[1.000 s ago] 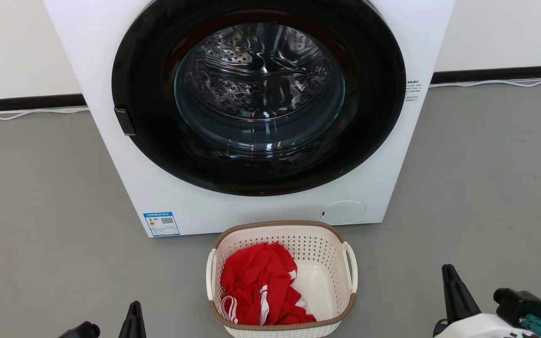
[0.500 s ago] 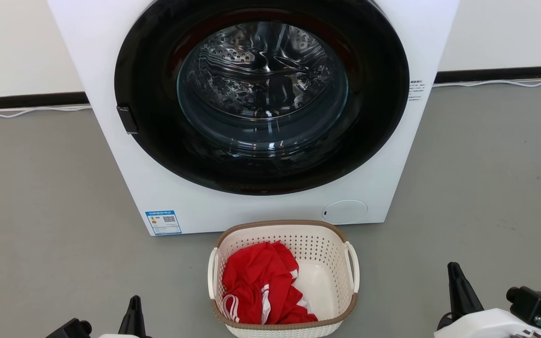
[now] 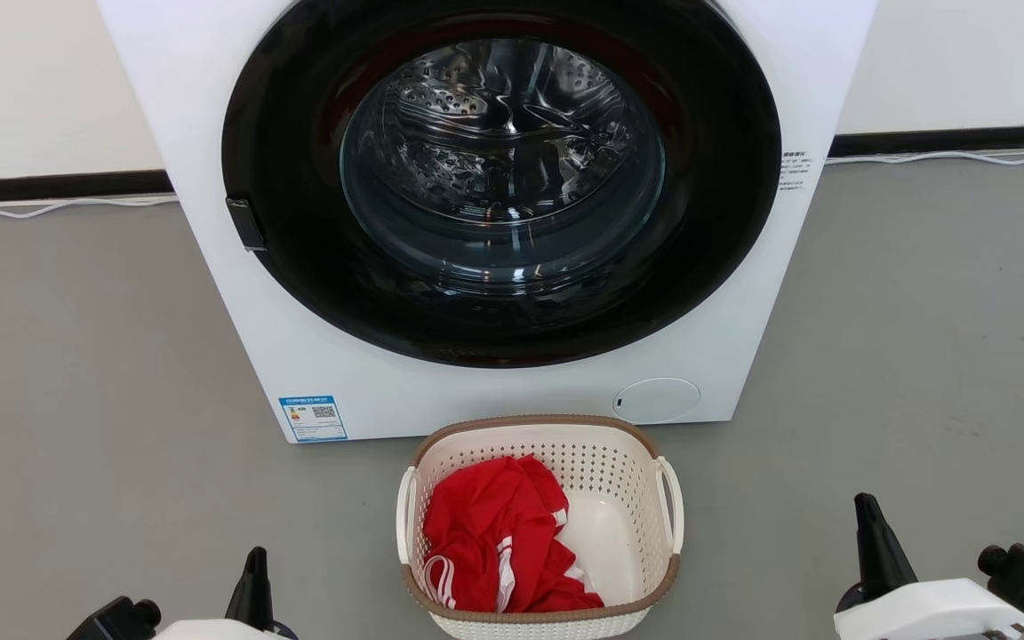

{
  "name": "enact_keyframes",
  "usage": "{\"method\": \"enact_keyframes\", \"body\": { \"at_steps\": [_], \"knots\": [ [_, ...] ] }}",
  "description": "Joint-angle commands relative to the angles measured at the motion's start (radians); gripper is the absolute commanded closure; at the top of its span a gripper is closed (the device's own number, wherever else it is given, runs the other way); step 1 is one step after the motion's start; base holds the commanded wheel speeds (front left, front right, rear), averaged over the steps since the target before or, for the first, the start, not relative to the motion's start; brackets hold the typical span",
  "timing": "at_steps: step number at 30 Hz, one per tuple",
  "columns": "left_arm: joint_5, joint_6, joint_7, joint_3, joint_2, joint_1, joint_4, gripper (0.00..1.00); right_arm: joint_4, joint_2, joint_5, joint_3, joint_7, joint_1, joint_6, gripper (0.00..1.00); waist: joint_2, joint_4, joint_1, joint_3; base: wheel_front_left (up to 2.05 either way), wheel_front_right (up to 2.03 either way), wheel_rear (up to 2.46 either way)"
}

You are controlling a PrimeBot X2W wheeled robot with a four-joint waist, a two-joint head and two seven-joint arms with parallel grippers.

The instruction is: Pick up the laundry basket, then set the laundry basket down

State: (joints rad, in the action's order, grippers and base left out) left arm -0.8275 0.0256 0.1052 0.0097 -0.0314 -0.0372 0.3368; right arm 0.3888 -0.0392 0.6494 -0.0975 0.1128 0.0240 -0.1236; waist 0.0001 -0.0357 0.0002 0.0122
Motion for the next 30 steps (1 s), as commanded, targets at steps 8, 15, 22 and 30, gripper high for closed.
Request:
{"method": "enact_keyframes", "body": {
  "at_steps": [8, 15, 22, 30],
  "knots": [
    [-0.103, -0.028, -0.026, 0.027, -0.009, 0.062, -0.037, 1.00, -0.046, -0.008, 0.125, 0.002, -0.035, 0.050, -0.003, 1.00, -0.0001, 0.004, -0.0001, -0.002, 0.00, 0.00, 0.00],
    [-0.175, -0.041, -0.046, 0.035, -0.010, 0.071, -0.043, 1.00, -0.057, -0.008, 0.213, 0.001, -0.055, 0.053, -0.004, 1.00, -0.0001, 0.007, -0.0001, -0.003, 0.00, 0.00, 0.00],
    [-0.247, -0.055, -0.067, 0.044, -0.011, 0.080, -0.049, 1.00, -0.067, -0.008, 0.303, -0.001, -0.076, 0.057, -0.004, 1.00, -0.0001, 0.011, -0.0001, -0.005, 0.00, 0.00, 0.00],
    [-0.320, -0.069, -0.087, 0.052, -0.012, 0.089, -0.054, 1.00, -0.077, -0.009, 0.392, -0.003, -0.096, 0.061, -0.005, 1.00, -0.0001, 0.014, -0.0001, -0.006, 0.00, 0.00, 0.00]
  ]
}}
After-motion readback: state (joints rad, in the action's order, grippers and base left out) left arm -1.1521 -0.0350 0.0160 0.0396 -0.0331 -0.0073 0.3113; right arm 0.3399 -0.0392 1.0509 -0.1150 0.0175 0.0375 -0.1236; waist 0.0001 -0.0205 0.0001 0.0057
